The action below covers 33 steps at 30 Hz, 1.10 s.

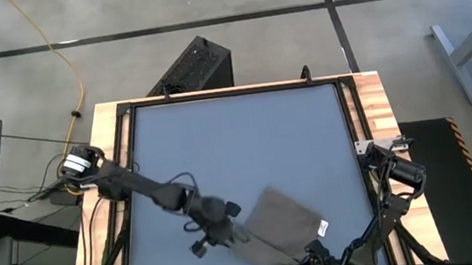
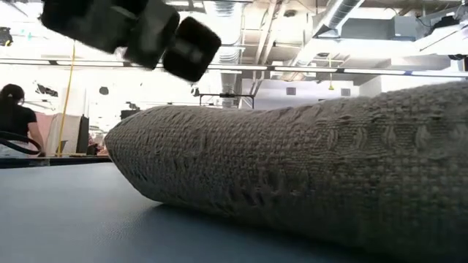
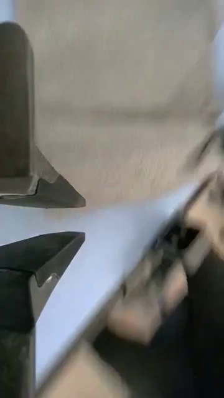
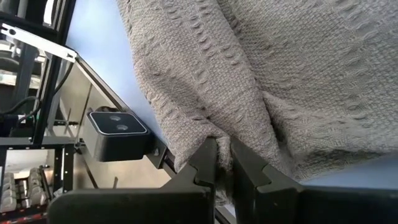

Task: Roll towel
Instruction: Roll the gray towel

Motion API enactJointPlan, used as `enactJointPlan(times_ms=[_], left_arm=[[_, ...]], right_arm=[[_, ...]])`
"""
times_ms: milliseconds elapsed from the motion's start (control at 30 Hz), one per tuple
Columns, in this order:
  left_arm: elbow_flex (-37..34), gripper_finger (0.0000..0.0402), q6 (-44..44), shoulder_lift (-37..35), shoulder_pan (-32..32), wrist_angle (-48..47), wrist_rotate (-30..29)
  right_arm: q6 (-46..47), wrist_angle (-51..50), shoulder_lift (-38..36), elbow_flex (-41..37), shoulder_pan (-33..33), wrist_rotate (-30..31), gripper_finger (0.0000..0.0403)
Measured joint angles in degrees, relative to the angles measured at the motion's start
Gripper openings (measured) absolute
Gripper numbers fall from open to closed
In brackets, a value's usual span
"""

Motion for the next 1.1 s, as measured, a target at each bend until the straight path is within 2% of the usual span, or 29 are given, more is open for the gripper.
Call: enactJointPlan(times_ms=[133, 233, 433, 633, 900, 1100], left_arm=[[0.0, 0.0077, 5.7, -0.2, -4.4, 2.7, -18.2], [0.0, 0.0101, 5.4, -0.2, -5.8, 3.1, -24.0], [0.1, 0.0165, 0.1, 3.3, -6.1, 4.3, -22.5], [0.1, 0.0214, -0.1, 7.1, -7.1, 8.6, -20.2], [0.1, 0.0227, -1.3, 8.4, -7.4, 8.1, -24.8], [1.1, 0.0223, -2.7, 13.4, -7.3, 9.8, -25.5]], right_arm=[[0.0, 0.0, 0.0, 0.0, 0.0, 0.0, 0.0042], [0.0, 0.0, 0.0, 0.0, -0.1, -0.4, 0.0042], [0.0, 0.0, 0.1, -0.1, -0.1, -0.7, 0.0042], [-0.1, 0.2, 0.1, -0.1, -0.1, -0.8, 0.0043], [0.1, 0.2, 0.1, -0.1, -0.1, -0.8, 0.0043], [0.9, 0.2, 0.2, -0.1, 0.2, 0.3, 0.0043]])
